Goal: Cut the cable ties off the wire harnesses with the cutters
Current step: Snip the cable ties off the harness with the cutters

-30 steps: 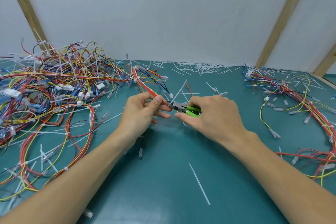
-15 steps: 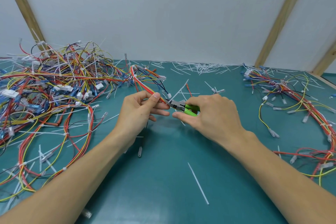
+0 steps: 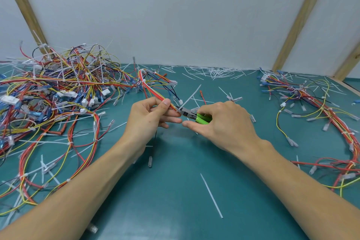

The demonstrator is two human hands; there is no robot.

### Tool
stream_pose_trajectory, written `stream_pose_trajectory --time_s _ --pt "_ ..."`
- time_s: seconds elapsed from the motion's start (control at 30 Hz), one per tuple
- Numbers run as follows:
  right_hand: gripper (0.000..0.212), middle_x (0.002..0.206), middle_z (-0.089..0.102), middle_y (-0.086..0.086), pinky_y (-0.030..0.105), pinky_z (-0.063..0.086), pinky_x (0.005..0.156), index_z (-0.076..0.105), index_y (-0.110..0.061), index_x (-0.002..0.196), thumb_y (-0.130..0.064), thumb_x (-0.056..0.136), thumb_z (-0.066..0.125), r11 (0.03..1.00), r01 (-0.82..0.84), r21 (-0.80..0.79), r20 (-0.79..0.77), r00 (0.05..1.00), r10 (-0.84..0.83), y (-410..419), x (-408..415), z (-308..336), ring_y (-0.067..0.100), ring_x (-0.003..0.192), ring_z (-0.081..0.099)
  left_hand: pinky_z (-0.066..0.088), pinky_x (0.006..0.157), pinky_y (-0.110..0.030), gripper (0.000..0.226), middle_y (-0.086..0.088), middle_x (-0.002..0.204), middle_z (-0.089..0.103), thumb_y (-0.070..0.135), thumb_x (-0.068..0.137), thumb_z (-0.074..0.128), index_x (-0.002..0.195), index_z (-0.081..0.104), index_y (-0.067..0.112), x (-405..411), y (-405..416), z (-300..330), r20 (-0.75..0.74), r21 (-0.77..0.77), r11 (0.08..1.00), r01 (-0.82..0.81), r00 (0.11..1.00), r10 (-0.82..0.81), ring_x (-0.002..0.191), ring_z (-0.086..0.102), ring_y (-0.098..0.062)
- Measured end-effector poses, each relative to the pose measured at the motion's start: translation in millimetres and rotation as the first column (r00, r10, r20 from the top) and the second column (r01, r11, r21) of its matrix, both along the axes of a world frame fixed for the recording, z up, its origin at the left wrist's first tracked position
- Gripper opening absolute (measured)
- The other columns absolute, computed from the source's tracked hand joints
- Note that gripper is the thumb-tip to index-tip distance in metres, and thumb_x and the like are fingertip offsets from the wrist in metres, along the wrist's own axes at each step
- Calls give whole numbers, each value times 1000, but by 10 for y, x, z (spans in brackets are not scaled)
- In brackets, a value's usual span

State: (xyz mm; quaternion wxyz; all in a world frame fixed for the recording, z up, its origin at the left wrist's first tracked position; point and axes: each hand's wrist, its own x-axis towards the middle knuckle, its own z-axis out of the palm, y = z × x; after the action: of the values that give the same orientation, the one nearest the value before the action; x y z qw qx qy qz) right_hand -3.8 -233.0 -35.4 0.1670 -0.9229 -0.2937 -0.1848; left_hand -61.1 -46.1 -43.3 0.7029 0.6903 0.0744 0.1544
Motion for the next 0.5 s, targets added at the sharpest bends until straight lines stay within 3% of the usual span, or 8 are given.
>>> stream_pose_trajectory --time_s 0.13,0.5 --pt "65 51 42 0 32 33 52 42 -17 57 -73 81 63 1000 -5 -5 -24 1000 5 6 2 -10 23 60 44 52 55 -22 26 -9 78 77 22 102 57 84 60 3 -3 -3 -1 -3 -8 1000 2 1000 -2 71 76 -22" --pt "62 51 40 2 34 26 55 38 -21 54 -69 83 65 1000 -12 -2 -50 999 12 26 3 -15 27 64 45 54 58 -22 25 -8 77 77 21 102 56 83 60 5 8 0 -1 -9 -5 1000 -2 1000 2 71 77 -23"
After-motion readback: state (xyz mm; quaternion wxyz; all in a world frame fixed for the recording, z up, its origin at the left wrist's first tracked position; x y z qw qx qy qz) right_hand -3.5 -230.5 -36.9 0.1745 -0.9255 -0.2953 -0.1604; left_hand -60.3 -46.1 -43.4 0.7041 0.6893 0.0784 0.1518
